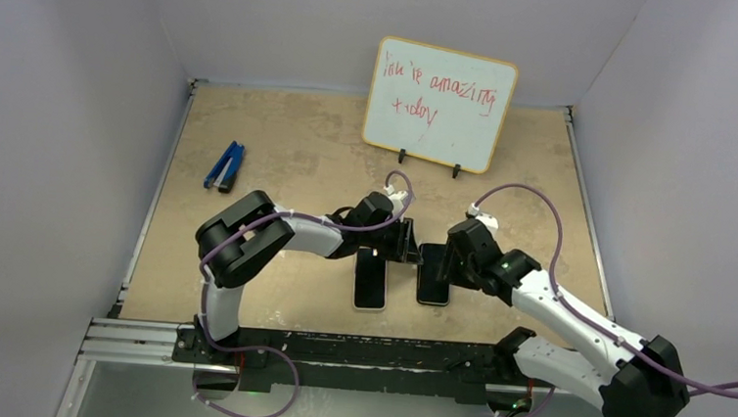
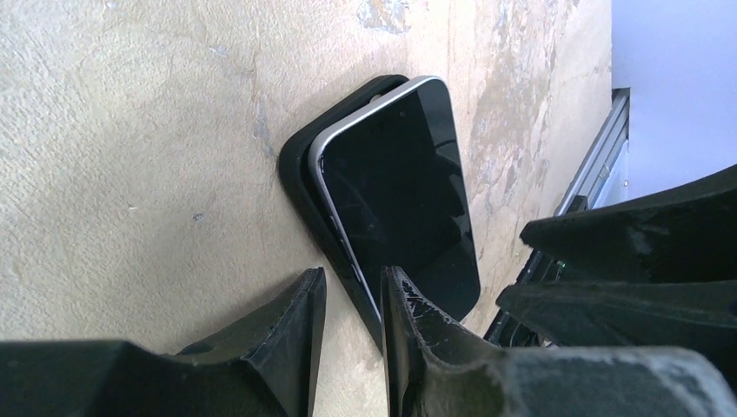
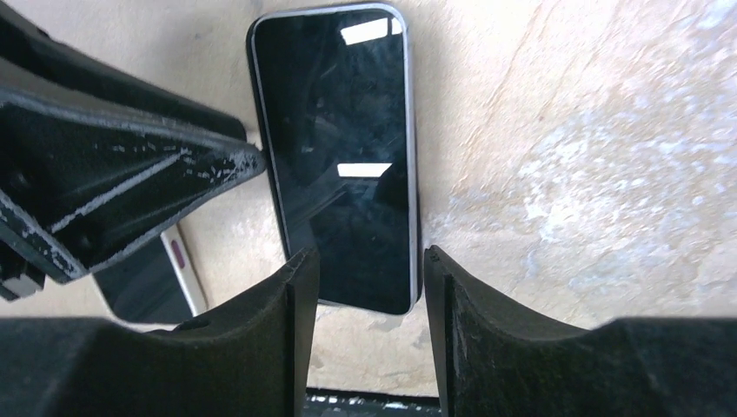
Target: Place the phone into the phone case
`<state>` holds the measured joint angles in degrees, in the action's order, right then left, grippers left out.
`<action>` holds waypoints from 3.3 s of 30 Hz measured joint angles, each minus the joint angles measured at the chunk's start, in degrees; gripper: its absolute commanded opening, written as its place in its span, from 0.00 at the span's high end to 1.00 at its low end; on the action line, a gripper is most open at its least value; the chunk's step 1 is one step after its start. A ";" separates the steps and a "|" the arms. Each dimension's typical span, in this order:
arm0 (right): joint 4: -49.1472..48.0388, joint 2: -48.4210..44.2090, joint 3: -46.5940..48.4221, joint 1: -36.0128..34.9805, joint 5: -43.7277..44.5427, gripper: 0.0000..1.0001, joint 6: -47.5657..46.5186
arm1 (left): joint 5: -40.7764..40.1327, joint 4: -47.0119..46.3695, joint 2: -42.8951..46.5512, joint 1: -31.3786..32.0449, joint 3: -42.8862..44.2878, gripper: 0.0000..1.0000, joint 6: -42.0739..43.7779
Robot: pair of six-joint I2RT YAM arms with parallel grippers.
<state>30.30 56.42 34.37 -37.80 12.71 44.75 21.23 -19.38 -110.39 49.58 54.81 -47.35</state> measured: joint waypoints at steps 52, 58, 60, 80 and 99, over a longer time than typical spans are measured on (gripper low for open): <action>-13.27 -0.79 -7.26 5.77 -4.74 0.36 -4.79 | -2.40 1.31 -1.38 1.31 0.85 0.72 -0.61; -12.70 -0.87 -7.30 6.86 -5.49 0.29 -2.56 | -2.60 2.14 -1.25 1.44 0.85 0.72 -2.10; -13.49 -0.90 -7.74 7.87 -6.75 0.31 -2.05 | -2.60 2.25 -1.22 1.44 0.85 0.72 -2.64; -28.15 -2.73 -17.03 13.73 -19.28 0.27 2.43 | -2.36 2.03 -0.85 1.44 -0.31 0.87 -4.42; -38.80 -10.29 -24.13 17.40 -25.86 0.30 9.99 | -4.26 4.85 1.75 1.18 -1.92 0.86 -3.58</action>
<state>-8.49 46.13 10.24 -20.40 -13.15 54.74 16.97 -14.52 -108.64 50.76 52.88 -50.94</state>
